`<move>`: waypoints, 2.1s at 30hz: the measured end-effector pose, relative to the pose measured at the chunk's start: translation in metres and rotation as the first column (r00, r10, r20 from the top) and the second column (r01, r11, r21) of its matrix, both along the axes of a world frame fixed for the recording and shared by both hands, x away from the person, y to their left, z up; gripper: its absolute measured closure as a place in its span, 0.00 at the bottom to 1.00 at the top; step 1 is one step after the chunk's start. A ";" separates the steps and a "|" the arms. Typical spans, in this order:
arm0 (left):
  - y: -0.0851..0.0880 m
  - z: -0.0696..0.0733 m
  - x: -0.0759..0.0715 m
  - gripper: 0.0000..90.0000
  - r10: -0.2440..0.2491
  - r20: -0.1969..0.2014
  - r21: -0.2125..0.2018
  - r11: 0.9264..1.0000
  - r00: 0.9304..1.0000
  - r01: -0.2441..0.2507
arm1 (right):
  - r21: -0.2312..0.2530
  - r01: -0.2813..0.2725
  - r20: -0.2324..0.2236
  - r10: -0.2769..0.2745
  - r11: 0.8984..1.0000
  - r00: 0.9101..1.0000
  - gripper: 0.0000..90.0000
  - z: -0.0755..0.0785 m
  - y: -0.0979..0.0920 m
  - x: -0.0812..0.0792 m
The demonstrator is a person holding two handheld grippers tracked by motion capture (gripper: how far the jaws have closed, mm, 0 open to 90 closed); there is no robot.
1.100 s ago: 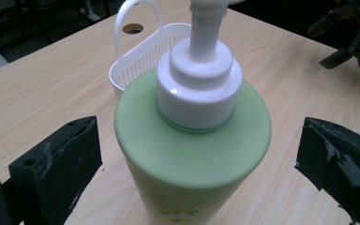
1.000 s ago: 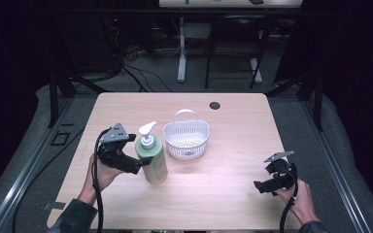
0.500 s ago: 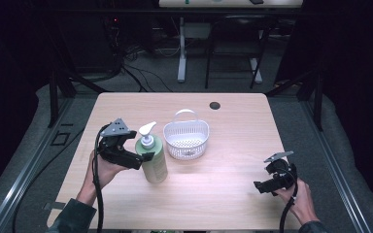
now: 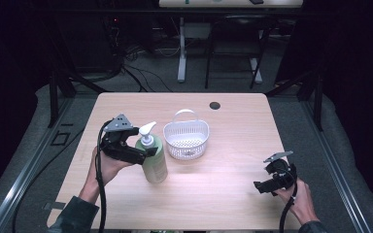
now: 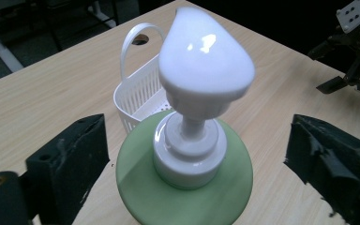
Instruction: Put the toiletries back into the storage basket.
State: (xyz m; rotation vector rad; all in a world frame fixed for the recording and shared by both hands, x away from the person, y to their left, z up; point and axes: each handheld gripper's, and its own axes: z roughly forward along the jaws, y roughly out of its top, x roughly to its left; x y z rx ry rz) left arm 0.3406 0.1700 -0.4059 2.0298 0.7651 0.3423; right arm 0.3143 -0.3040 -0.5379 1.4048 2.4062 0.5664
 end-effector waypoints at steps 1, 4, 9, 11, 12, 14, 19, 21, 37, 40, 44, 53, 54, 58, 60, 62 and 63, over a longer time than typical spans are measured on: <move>-0.001 0.000 0.000 0.10 0.004 0.003 0.000 1.000 1.000 -0.004 | -0.004 -0.001 0.002 0.001 1.000 1.000 0.01 0.000 0.000 0.000; -0.002 0.003 0.000 0.28 -0.006 0.009 -0.003 1.000 1.000 0.006 | -0.006 -0.001 0.004 0.001 1.000 1.000 0.01 0.000 -0.001 0.000; -0.005 0.005 0.000 0.42 0.012 0.028 -0.006 1.000 1.000 -0.012 | -0.013 -0.004 0.005 0.004 1.000 1.000 0.01 0.000 -0.001 0.000; -0.005 0.005 0.000 0.49 0.029 0.027 -0.001 1.000 0.999 -0.029 | -0.013 -0.004 0.005 0.004 1.000 1.000 0.02 0.000 -0.001 0.000; -0.005 0.005 0.000 0.51 0.029 0.027 -0.001 1.000 0.999 -0.029 | -0.013 -0.004 0.005 0.004 1.000 1.000 0.02 0.000 -0.001 0.000; -0.005 0.005 0.000 0.53 0.043 0.029 -0.010 0.999 0.999 -0.042 | -0.010 -0.002 0.004 0.002 1.000 1.000 0.02 0.000 -0.001 0.000; -0.003 0.006 0.001 0.63 0.051 0.035 -0.033 0.998 0.998 -0.050 | -0.015 -0.004 0.007 0.004 1.000 1.000 0.02 0.000 -0.002 -0.001; -0.004 0.005 0.001 0.65 0.053 0.039 -0.037 0.998 0.998 -0.052 | -0.012 -0.003 0.006 0.003 1.000 1.000 0.02 0.000 -0.002 -0.001; -0.006 0.005 -0.001 0.74 0.081 0.051 -0.054 0.995 0.995 -0.078 | -0.017 -0.008 0.009 0.008 1.000 1.000 0.03 0.001 -0.002 -0.001; -0.006 0.005 -0.001 0.75 0.084 0.055 -0.054 0.995 0.995 -0.081 | -0.016 -0.005 0.010 0.005 1.000 1.000 0.03 0.001 -0.002 -0.001; -0.006 0.005 -0.001 0.75 0.085 0.054 -0.062 0.995 0.995 -0.082 | -0.010 -0.004 0.012 0.004 1.000 1.000 0.03 0.001 -0.002 -0.001; -0.008 0.006 -0.001 0.75 0.097 0.054 -0.065 0.993 0.994 -0.093 | -0.010 -0.003 0.013 0.003 1.000 1.000 0.03 0.001 -0.002 -0.001; -0.008 0.006 -0.001 0.75 0.097 0.054 -0.065 0.993 0.994 -0.093 | -0.010 -0.003 0.013 0.003 1.000 1.000 0.03 0.001 -0.002 -0.001; -0.007 0.006 0.000 0.75 0.098 0.054 -0.068 0.993 0.994 -0.094 | -0.018 -0.010 0.017 0.010 1.000 1.000 0.03 0.001 -0.002 -0.001; -0.008 0.006 -0.001 0.75 0.098 0.055 -0.069 0.993 0.994 -0.094 | -0.018 -0.010 0.016 0.010 1.000 1.000 0.03 0.001 -0.002 -0.001; -0.008 0.006 -0.001 0.75 0.099 0.056 -0.071 0.993 0.994 -0.094 | -0.012 -0.007 0.014 0.007 1.000 1.000 0.03 0.001 -0.001 -0.002; -0.008 0.006 -0.001 0.75 0.099 0.056 -0.071 0.993 0.994 -0.094 | -0.012 -0.005 0.014 0.006 1.000 1.000 0.03 0.001 -0.001 -0.002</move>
